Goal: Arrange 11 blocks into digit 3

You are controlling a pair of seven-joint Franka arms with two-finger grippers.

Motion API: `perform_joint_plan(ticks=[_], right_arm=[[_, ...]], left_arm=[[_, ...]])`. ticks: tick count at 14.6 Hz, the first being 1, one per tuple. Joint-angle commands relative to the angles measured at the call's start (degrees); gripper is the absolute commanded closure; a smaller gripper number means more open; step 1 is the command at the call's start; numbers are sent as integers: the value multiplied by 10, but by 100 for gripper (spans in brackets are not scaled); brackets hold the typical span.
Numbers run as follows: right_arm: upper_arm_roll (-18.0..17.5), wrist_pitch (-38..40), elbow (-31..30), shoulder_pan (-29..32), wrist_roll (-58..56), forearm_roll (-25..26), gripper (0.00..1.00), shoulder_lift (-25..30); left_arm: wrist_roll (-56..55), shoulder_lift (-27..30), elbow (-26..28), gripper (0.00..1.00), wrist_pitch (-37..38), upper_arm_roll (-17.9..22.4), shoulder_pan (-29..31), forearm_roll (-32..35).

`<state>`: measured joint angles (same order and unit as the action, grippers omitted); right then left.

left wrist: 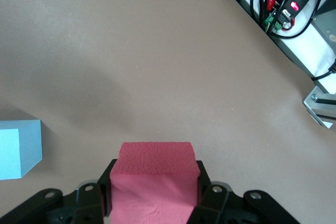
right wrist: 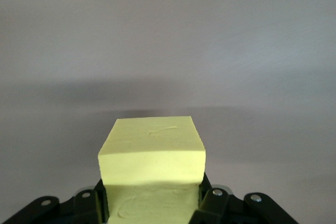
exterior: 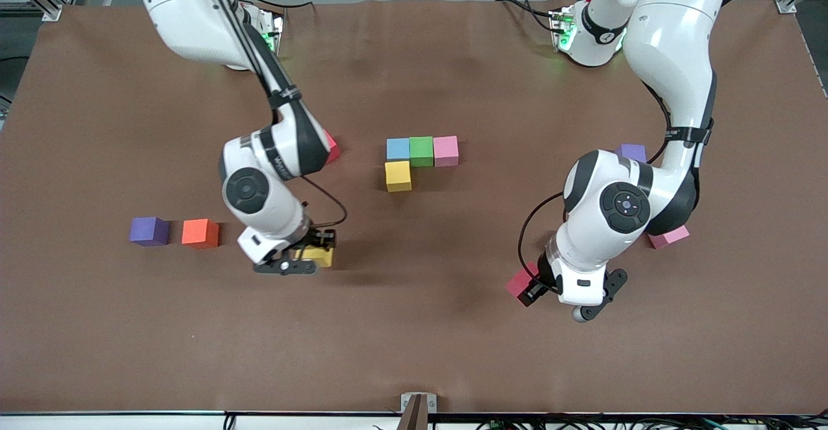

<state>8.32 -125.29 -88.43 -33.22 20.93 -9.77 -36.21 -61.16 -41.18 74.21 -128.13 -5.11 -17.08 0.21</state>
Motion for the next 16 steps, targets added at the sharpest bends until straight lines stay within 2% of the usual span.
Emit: perform_joint_plan(ticks=[1, 4, 10, 16], right_arm=[[6, 51, 75, -29, -7, -37, 41, -49], [6, 83, 110, -61, 25, -37, 42, -78], [8, 78, 142, -123, 111, -38, 42, -116], [8, 76, 126, -146, 116, -37, 41, -119]], left_arm=[[10, 11, 9, 62, 5, 0, -5, -2], [11, 11, 9, 62, 5, 0, -6, -1], [12, 10, 9, 64, 5, 0, -4, -1], [12, 9, 9, 64, 5, 0, -5, -1]])
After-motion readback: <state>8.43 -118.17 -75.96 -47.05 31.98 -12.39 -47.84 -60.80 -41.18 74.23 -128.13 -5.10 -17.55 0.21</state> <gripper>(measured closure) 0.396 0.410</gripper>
